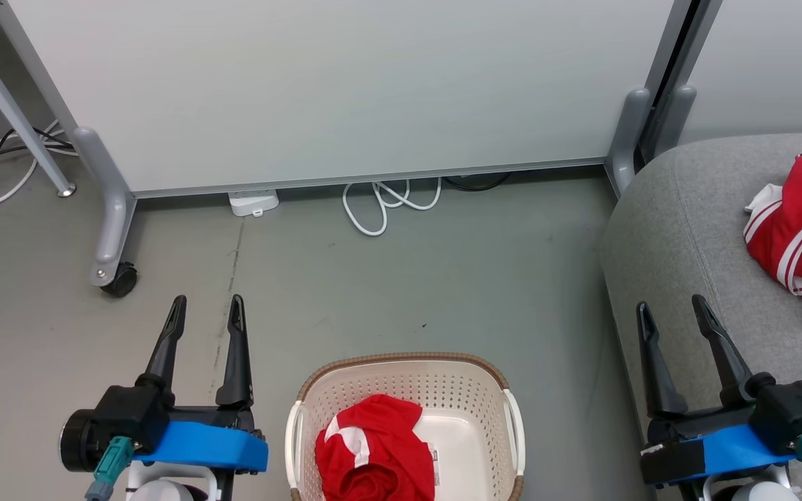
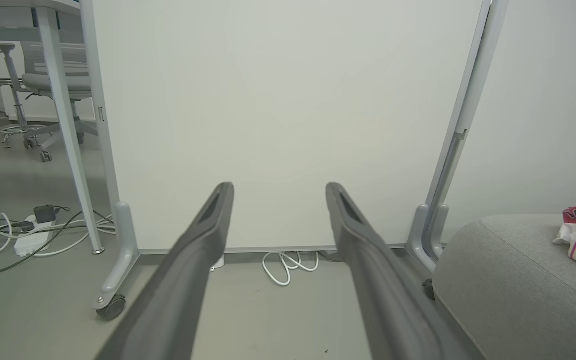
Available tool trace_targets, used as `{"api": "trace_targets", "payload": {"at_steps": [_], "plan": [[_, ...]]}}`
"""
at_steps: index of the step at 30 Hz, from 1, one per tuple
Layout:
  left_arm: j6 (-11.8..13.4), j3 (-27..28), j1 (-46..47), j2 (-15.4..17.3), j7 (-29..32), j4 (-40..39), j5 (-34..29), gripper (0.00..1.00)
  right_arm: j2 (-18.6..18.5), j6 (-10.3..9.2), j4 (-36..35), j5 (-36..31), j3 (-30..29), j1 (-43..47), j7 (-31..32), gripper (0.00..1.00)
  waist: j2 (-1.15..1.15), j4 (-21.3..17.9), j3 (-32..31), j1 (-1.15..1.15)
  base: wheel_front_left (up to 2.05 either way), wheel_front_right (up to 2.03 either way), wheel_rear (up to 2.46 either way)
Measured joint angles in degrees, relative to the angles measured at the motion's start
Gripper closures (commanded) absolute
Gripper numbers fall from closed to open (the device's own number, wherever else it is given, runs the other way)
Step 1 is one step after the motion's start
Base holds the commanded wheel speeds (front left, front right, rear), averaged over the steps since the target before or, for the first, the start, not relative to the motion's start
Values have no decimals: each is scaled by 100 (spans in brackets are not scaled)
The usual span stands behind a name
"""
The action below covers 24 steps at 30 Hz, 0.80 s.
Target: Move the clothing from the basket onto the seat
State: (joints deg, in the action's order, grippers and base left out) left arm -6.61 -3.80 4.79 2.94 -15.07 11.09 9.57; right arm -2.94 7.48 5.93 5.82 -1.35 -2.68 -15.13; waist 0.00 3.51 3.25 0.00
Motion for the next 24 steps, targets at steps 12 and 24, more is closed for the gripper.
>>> {"api": "trace_targets", "payload": {"at_steps": [12,24], "plan": [[-51,-176,410,8,0,423,-110,0,0,0,-23,24,24,-84,0,0,0,-95,137,1,0,0,0],[-83,-1493,1525,511,0,1647,120,0,1,0,-286,-94,11,-542,0,0,0,-404,747,1,0,0,0]]}}
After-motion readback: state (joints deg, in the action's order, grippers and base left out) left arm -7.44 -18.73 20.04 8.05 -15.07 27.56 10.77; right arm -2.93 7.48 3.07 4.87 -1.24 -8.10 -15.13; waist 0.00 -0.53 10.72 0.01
